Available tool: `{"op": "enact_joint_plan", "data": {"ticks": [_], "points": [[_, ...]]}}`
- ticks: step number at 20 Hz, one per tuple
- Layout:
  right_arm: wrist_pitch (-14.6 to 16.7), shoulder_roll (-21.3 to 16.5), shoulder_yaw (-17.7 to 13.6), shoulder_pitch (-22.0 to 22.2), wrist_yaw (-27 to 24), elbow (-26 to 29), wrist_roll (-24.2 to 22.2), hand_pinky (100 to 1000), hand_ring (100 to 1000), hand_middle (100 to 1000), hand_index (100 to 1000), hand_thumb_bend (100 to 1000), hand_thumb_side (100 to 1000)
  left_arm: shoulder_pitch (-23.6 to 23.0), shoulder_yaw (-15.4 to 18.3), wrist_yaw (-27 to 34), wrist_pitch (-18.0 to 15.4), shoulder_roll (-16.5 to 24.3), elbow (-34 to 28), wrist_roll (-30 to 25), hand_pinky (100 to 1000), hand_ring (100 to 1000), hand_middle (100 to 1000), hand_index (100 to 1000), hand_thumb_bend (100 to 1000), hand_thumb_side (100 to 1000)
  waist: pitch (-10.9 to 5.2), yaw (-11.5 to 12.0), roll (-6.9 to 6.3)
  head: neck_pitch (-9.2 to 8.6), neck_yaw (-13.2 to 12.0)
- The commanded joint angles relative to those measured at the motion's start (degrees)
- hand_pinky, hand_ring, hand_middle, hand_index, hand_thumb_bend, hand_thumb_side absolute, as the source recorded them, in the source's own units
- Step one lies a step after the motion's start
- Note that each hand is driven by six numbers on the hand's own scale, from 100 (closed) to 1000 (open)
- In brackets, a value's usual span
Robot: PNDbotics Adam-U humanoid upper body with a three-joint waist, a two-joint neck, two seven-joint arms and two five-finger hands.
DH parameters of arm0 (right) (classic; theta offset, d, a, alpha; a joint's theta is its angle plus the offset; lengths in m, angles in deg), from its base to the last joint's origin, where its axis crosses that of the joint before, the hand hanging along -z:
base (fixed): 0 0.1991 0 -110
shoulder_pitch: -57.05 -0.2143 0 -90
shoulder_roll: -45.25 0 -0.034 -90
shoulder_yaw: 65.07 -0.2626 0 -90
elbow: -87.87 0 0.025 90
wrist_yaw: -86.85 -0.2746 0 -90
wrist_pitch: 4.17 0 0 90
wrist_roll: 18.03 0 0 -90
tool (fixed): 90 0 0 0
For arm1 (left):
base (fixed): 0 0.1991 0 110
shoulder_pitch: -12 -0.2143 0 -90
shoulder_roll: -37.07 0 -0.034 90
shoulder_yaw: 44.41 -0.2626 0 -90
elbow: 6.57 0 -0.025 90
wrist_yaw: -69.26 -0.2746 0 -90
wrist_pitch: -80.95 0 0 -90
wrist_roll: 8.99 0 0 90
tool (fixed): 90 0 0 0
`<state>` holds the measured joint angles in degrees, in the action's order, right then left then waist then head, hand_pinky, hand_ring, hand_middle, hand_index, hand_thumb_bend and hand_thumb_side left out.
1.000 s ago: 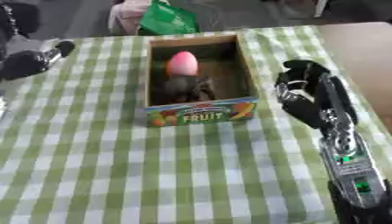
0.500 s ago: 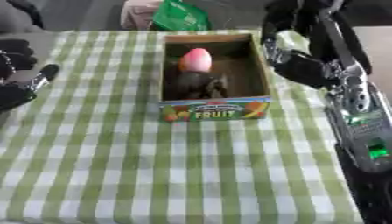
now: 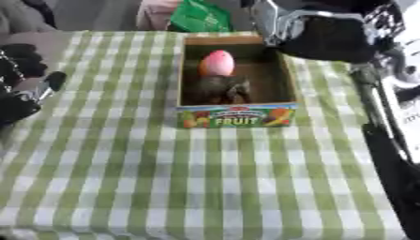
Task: Pick up objects on the table and place them in the box.
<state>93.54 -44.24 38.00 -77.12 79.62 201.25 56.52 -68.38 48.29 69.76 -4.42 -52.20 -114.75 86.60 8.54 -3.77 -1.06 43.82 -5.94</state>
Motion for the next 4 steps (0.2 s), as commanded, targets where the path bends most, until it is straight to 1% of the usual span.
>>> {"op": "enact_joint_plan", "data": {"ticks": [1,4], "points": [[-0.4,-0.9,-2.3,-2.4,-4.4,1.2,-4.2,683,692,628,816,100,100,0.1,0.7,0.0,0.3,0.7,-1.3,0.1,707,640,595,718,590,188,-0.93,-0.1,0.05,0.30,-0.2],[-0.9,-0.5,-2.7,-4.3,-3.6,1.2,-6.7,686,701,641,831,100,100,-0.1,0.8,0.0,0.4,0.6,-1.4,0.2,707,640,594,718,589,188,-0.97,-0.2,0.16,0.30,0.1]]}}
